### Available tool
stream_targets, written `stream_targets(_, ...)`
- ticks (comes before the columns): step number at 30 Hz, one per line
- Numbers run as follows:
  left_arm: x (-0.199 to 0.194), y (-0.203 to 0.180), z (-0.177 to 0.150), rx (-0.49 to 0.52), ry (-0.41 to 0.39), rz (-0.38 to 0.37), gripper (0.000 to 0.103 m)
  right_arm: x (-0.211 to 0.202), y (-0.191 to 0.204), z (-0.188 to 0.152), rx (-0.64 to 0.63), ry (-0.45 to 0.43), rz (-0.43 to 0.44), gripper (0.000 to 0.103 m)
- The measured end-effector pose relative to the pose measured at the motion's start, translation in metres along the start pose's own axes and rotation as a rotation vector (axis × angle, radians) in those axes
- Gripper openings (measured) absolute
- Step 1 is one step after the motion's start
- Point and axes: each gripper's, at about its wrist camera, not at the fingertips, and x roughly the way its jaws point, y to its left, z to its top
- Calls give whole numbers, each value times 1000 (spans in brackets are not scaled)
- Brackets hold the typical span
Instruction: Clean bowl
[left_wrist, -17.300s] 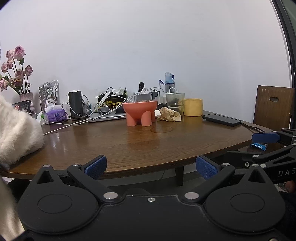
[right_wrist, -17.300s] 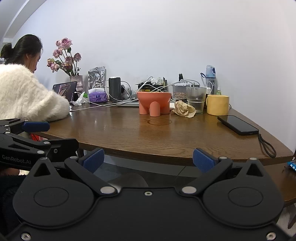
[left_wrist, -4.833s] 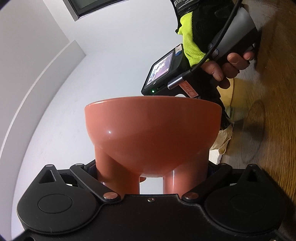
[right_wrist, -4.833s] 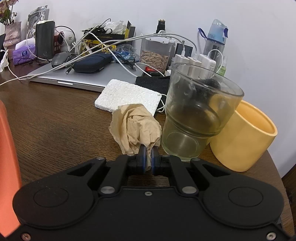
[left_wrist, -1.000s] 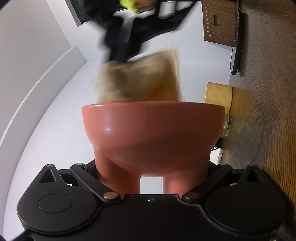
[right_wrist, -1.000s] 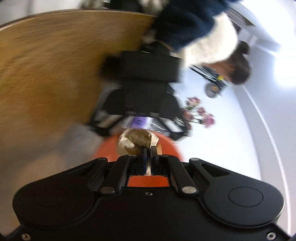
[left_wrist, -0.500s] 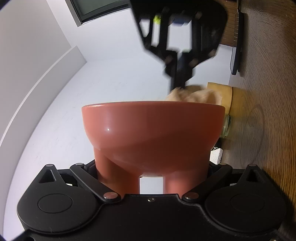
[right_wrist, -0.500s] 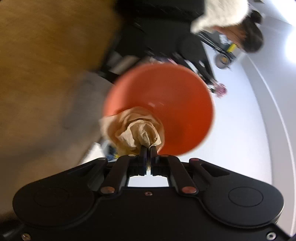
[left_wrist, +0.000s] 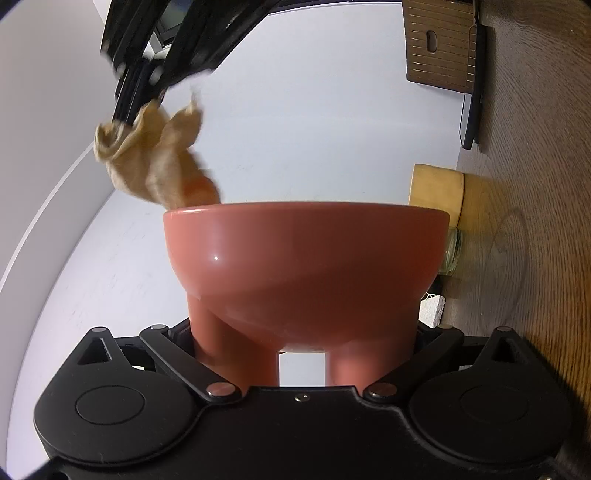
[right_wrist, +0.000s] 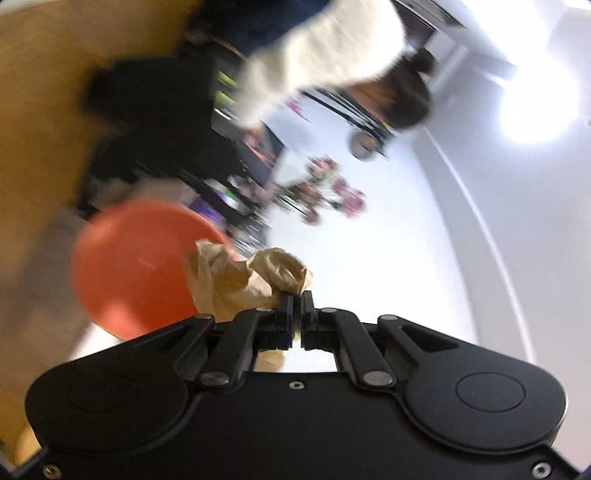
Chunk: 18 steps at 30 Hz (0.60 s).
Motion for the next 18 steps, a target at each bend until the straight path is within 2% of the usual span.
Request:
stream_targets(3,-1,0,0,0,0,0,98,14,1,-12,0,59,-2,3)
stream_targets(7,-2,0,0,0,0,0,98,45,44,-23,5,123,99,3)
stream_targets(11,-1,0,0,0,0,0,98,51,71,-34,5,176,207,3)
stream_targets(14,-1,0,0,0,0,0,98,46,90,-34,39,199,283,4)
stream_targets(15,-1,0,0,0,0,0,98,53,91,-28,43,190,314,4)
stream_targets(17,-1,0,0,0,0,0,98,33,102,-23,18,148,384,3)
stream_targets(18,-1,0,0,0,0,0,98,32,103,-23,14,142,391,4)
